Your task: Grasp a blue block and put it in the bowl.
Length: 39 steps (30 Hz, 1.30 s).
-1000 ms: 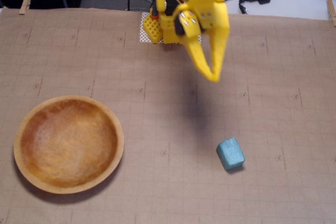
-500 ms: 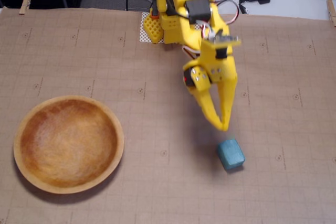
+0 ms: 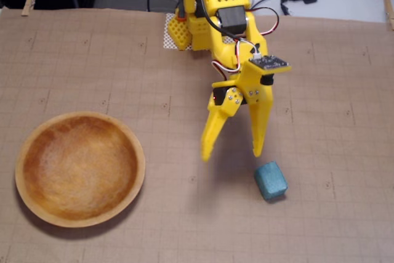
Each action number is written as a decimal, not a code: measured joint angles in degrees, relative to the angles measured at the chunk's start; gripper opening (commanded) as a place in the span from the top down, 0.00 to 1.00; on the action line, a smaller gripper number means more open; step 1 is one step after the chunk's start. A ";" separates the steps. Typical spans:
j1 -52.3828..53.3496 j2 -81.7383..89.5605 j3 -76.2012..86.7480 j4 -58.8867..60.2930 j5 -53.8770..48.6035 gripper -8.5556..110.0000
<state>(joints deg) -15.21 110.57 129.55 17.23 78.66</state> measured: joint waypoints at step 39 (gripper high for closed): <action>-7.91 -12.66 0.97 -11.07 5.45 0.51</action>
<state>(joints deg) -23.12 97.91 130.52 6.15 84.11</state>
